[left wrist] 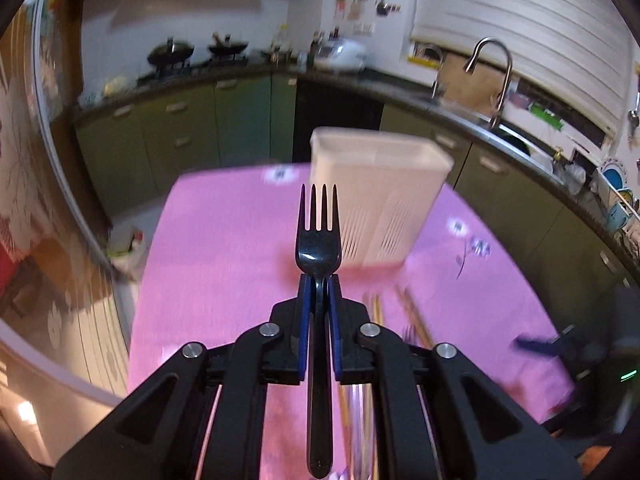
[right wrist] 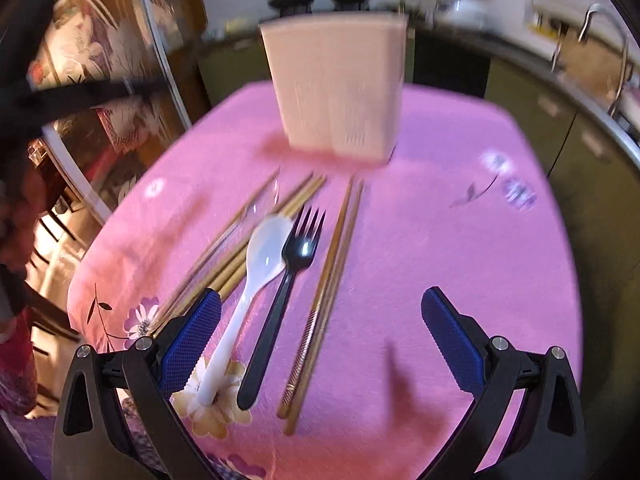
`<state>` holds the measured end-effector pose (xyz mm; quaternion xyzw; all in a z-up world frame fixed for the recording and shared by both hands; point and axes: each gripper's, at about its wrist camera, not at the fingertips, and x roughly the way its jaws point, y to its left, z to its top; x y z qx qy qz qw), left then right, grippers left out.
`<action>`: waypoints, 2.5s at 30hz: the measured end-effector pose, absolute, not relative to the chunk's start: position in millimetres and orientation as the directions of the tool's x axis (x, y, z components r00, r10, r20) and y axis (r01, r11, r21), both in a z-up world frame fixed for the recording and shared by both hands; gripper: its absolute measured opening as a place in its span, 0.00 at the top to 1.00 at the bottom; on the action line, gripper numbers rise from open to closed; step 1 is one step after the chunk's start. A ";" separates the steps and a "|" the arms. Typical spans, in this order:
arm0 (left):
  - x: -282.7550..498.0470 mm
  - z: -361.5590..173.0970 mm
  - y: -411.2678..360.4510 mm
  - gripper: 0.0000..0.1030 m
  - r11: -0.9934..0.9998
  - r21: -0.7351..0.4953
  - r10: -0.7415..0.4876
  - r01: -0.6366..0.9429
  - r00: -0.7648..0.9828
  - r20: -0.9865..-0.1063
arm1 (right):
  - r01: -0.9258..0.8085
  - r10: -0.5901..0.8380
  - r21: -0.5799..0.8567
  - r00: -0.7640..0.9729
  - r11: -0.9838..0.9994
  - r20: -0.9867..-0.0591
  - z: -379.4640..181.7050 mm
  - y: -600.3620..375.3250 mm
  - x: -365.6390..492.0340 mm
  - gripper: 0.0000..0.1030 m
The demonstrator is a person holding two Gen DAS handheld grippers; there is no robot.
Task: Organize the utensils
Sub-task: 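Lower the left tool onto the black fork and grasp it, then lift the black fork with the left tool toward the white caddy, then lower the fork into the caddy and open the left tool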
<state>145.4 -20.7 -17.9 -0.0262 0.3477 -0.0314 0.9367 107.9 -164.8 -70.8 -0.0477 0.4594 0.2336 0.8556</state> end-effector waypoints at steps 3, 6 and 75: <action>147.5 -3.4 -30.0 0.92 0.996 -0.056 -0.091 0.071 0.776 -0.625 | -0.419 0.402 0.238 0.364 0.876 -0.840 -88.2 -159.8 128.0 0.04; 148.8 0.9 -37.1 0.92 0.994 -0.046 -0.103 0.095 0.785 -0.611 | -0.427 0.423 0.268 0.325 0.864 -0.846 -92.9 -153.7 136.5 0.20; 301.6 -2.7 -52.9 0.91 0.997 -0.034 -0.072 0.064 0.923 -0.378 | -0.454 0.610 0.415 0.490 0.789 -0.623 -4.5 -192.0 158.2 0.91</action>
